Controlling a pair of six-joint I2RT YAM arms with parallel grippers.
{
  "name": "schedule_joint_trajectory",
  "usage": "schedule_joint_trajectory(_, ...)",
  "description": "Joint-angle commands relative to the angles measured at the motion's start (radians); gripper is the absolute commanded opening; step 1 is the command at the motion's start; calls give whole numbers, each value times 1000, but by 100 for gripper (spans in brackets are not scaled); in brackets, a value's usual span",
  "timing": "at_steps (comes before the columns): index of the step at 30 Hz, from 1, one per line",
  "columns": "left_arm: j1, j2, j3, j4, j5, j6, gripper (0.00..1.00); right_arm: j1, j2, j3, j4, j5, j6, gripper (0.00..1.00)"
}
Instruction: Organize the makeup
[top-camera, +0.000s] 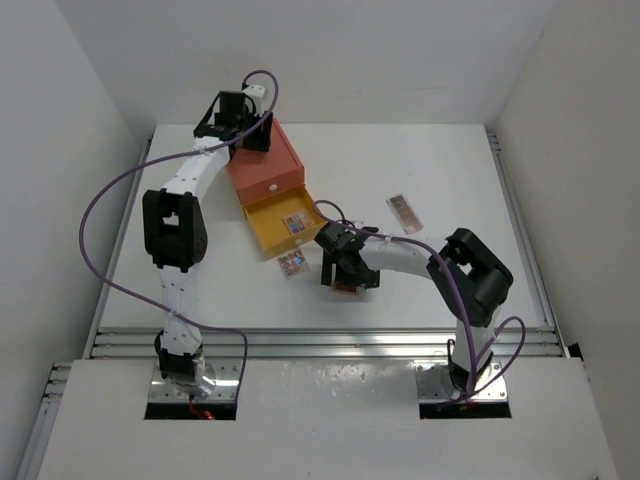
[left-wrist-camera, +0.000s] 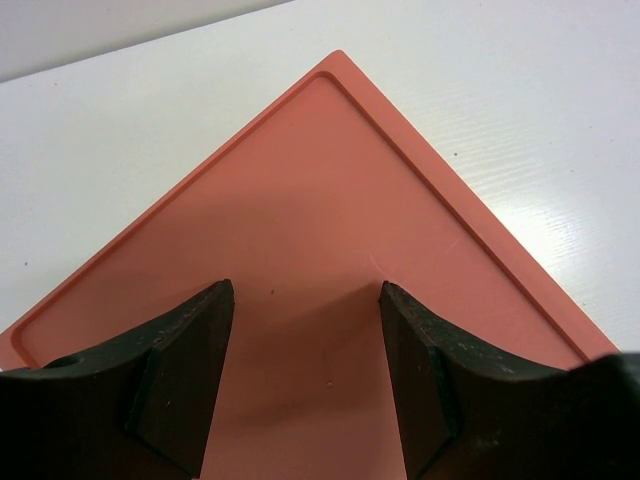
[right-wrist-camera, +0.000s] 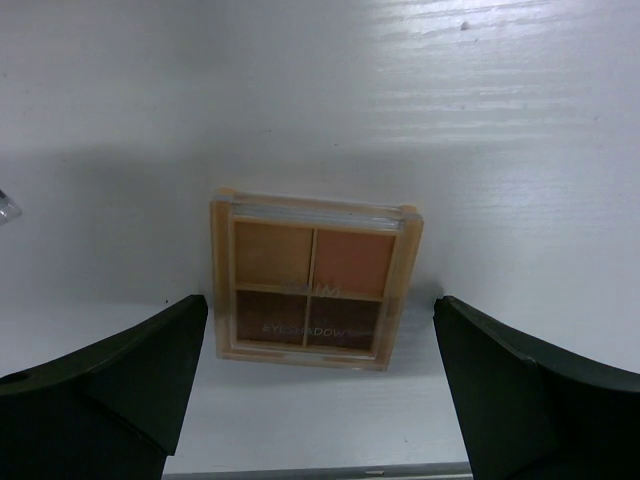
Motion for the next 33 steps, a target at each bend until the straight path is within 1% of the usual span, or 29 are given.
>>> schedule_joint_trajectory(1,-8,58,-43,-116,17,-5,66,-5,1,-16,29,-57,4,95)
schedule_joint_trajectory(2,-8,58,-43,-116,17,-5,66,-10,9,-19,33,-72,14,95)
schedule_joint_trajectory(4,-8,58,-52,-116,17,-5,66,-13,32,-21,47,-71,-5,89)
schedule_joint_trajectory(6,-8,58,-52,-116,26,-5,66,-13,53,-4,36,-66,-23,86)
schedule_joint_trajectory(9,-8,67,-52,-107,26,-5,66,-13,56,-17,36,-54,-43,77)
schedule_joint_trajectory(12,-8,67,-61,-107,35,-5,66,-19,24,-76,90,-36,-72,57)
schedule_joint_trajectory(13,-8,67,-61,-107,35,-5,66,-21,14,-83,99,-31,-87,49)
schedule_joint_trajectory(15,-8,67,-61,-107,35,-5,66,-30,0,-103,107,-28,-127,42)
schedule_joint_trajectory(16,-8,67,-61,-107,35,-5,66,-32,-16,-106,105,-20,-155,38)
schedule_joint_trajectory(19,-17,67,-61,-107,35,5,66,-36,-58,-88,122,-20,-245,32)
schedule_joint_trajectory(20,-17,67,-70,-107,35,5,66,-35,-68,-70,124,-22,-323,32)
schedule_joint_trajectory(22,-17,67,-70,-107,45,5,66,-35,-112,-33,130,-23,-403,32)
schedule_joint_trajectory(25,-17,67,-70,-107,45,5,66,-38,-149,79,92,-25,-524,31)
schedule_joint_trajectory(26,-17,67,-70,-107,45,5,66,-38,-151,164,90,-28,-583,31)
schedule_joint_trajectory(28,-17,67,-70,-107,45,5,66,-33,-134,226,81,-33,-661,31)
schedule_joint_trajectory(29,-17,67,-70,-107,54,5,66,-35,-123,286,81,-42,-733,31)
schedule_joint_trajectory(31,-17,67,-70,-107,54,-4,66,-35,-48,380,92,-95,-779,30)
schedule_joint_trajectory(32,-17,67,-79,-107,63,-5,66,-38,-25,450,93,-121,-840,30)
schedule_joint_trajectory(33,-17,76,-80,-107,63,-5,66,-39,66,529,78,-199,-853,30)
